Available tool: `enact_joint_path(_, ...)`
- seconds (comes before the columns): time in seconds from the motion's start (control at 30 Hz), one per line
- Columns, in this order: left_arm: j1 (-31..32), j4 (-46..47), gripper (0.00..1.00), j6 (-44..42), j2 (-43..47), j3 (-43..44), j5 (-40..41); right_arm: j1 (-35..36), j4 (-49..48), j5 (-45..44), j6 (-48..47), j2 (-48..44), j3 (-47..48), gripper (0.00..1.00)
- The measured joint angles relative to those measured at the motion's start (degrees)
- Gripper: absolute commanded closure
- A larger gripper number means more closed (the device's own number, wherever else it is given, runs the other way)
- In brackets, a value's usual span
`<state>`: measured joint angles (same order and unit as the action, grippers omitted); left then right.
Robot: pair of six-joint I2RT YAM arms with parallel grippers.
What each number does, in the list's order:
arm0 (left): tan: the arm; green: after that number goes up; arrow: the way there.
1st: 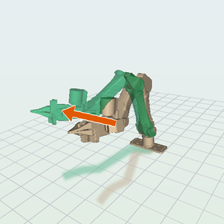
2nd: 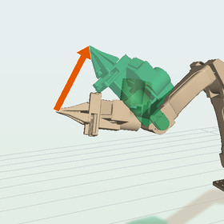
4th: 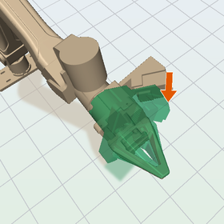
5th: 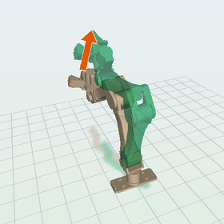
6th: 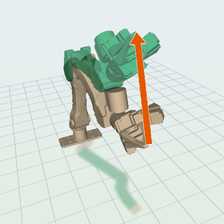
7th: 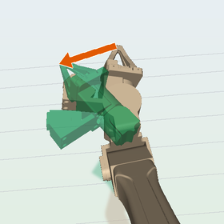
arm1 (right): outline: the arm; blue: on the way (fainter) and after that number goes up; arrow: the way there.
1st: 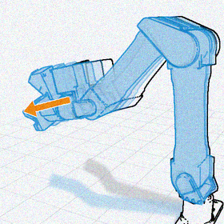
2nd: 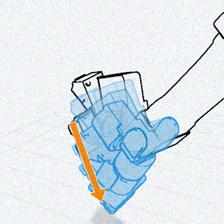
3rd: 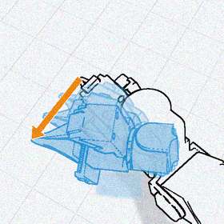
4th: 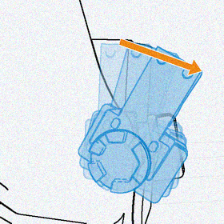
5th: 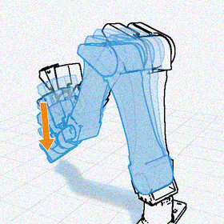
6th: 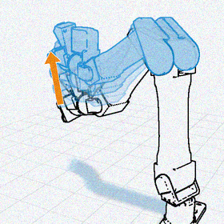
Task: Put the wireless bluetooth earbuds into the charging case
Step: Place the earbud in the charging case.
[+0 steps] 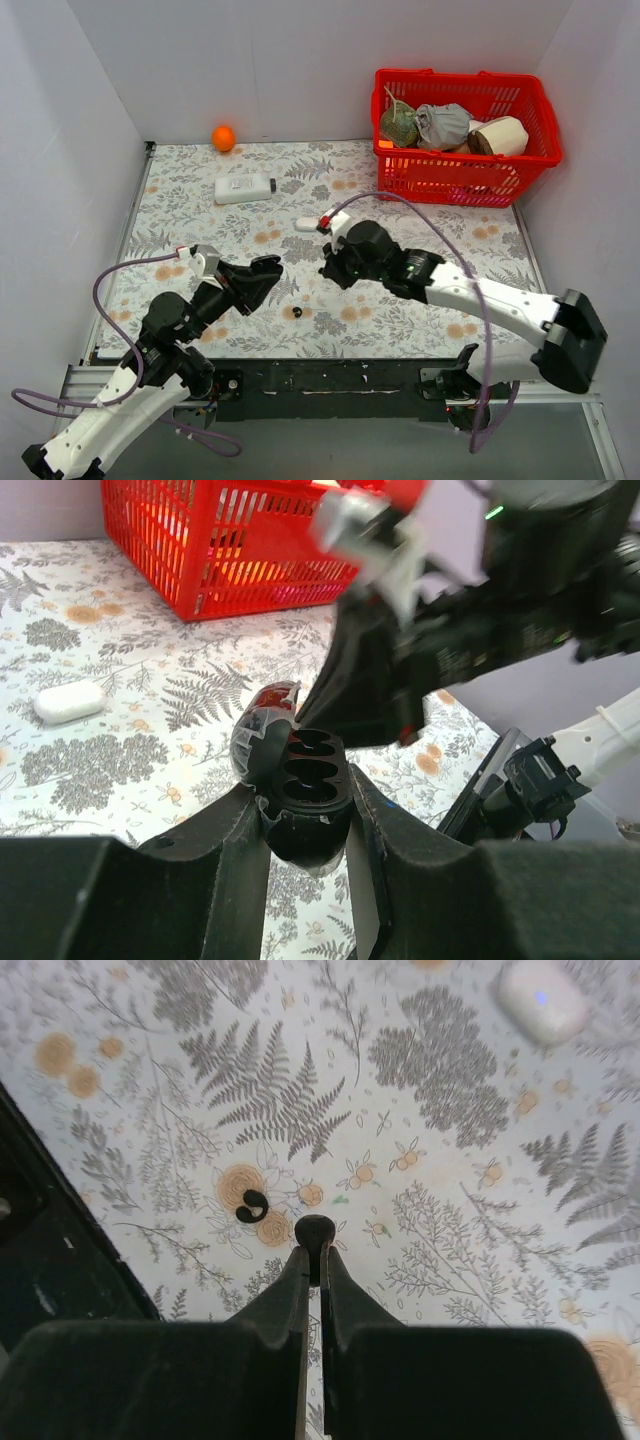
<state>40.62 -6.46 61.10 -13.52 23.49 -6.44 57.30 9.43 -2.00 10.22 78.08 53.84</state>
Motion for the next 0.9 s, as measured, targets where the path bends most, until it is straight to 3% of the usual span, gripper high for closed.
enact_joint_path(0.2, 0.0, 9.2, 1.0, -1.6, -6.9, 1.0, -5.6, -0.7, 8.4, 4.5, -5.0, -16.0, 8.0, 0.99)
enact_joint_path(0.4, -0.1, 21.2, 1.0, -3.0, -23.6, 4.8, -23.1, -0.6, 13.7, 18.7, -9.5, -24.3, 16.5, 0.99)
enact_joint_path(0.53, -0.5, 27.1, 1.0, -3.6, -32.1, 6.5, -31.2, -0.6, 17.1, 23.2, -11.7, -26.6, 18.1, 0.99)
enact_joint_path(0.9, -1.5, 32.6, 1.0, -3.3, -39.4, 13.4, -45.5, -0.3, 26.9, 28.8, -17.8, -25.8, 18.2, 0.99)
